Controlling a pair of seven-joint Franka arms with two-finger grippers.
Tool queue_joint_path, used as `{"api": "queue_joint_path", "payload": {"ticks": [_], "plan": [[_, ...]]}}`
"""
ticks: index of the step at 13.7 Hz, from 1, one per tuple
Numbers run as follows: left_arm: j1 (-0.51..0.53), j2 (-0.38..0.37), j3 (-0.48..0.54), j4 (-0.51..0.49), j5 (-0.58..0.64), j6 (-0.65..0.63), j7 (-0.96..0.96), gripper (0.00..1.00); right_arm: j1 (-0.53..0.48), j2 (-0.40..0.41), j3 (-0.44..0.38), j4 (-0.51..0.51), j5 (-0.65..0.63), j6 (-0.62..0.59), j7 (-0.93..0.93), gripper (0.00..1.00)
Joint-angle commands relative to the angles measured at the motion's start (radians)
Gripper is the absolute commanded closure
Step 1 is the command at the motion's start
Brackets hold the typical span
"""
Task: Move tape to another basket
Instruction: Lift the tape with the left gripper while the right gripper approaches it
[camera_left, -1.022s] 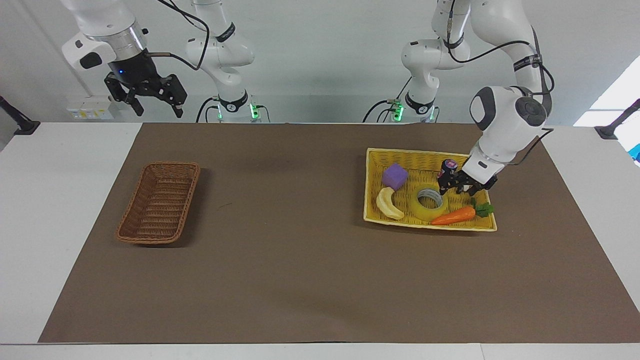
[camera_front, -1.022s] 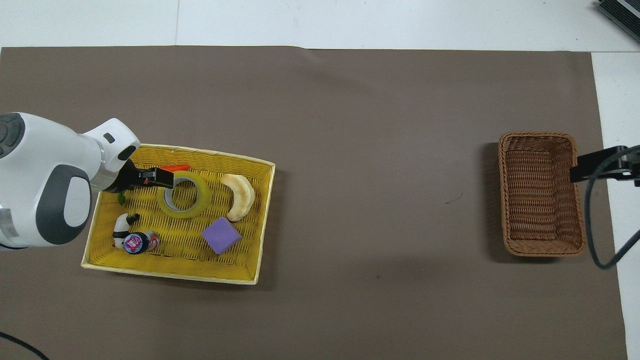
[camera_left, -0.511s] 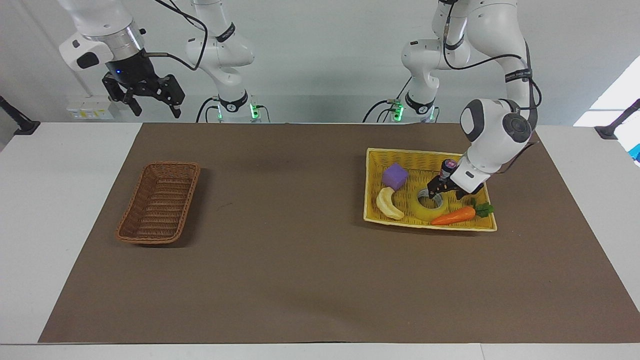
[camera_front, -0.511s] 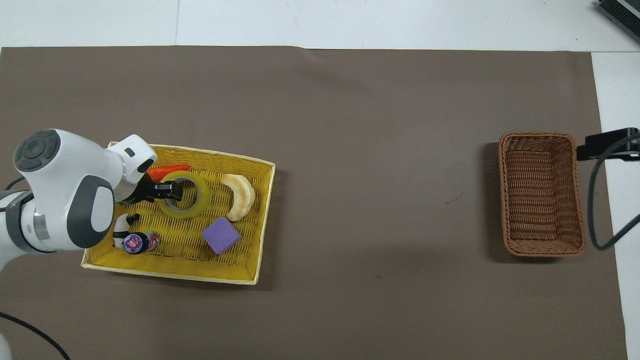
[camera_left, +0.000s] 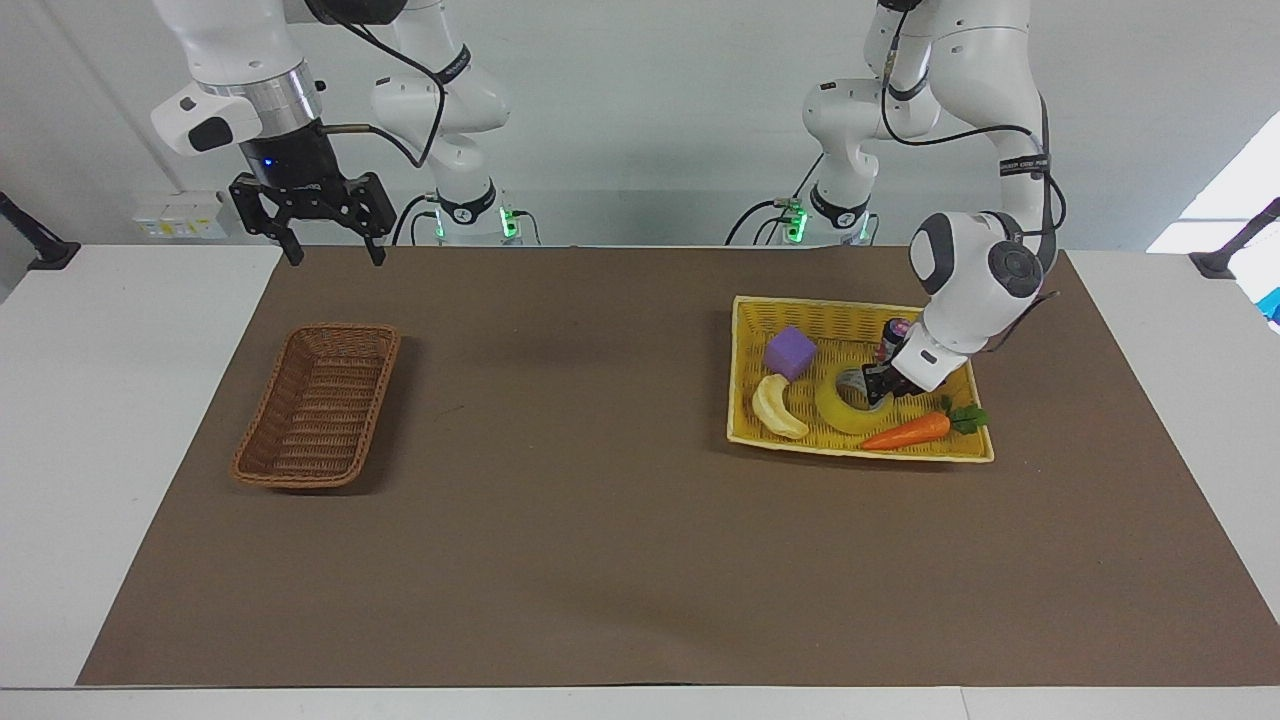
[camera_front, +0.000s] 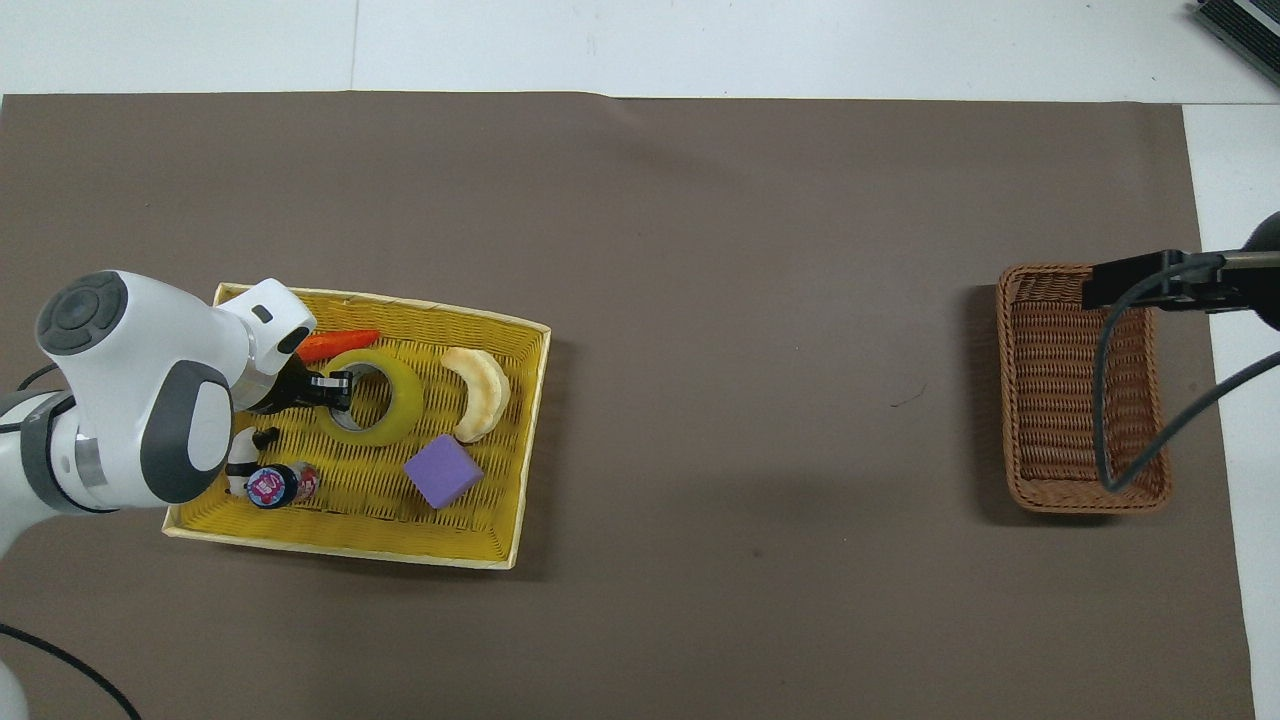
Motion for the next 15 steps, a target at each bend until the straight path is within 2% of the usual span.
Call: {"api": "queue_joint_path", "payload": {"ticks": [1, 4, 9, 13, 15], "plan": [[0.008, -0.012, 0.01, 0.058, -0.015, -0.102, -0.001, 1.0, 0.067, 0.048, 0.002, -0.004, 0.016, 0.049, 0.085, 0.0], [0.055, -0.014, 0.01, 0.165, -0.086, -0.243, -0.003, 1.0, 0.156, 0.111, 0.004, -0.004, 0.017, 0.138, 0.186, 0.0], [0.042, -0.013, 0.007, 0.195, -0.261, -0.24, -0.006, 1.0, 0.306, 0.253, 0.004, -0.002, 0.025, 0.354, 0.413, 0.0], [-0.101, -0.014, 0.002, 0.181, -0.295, -0.167, -0.133, 1.0, 0.352, 0.297, 0.007, -0.016, 0.268, 0.464, 0.47, 0.0], [-0.18, -0.014, 0.002, 0.176, -0.297, -0.102, -0.226, 1.0, 0.374, 0.307, 0.008, -0.016, 0.298, 0.479, 0.465, 0.0]]}}
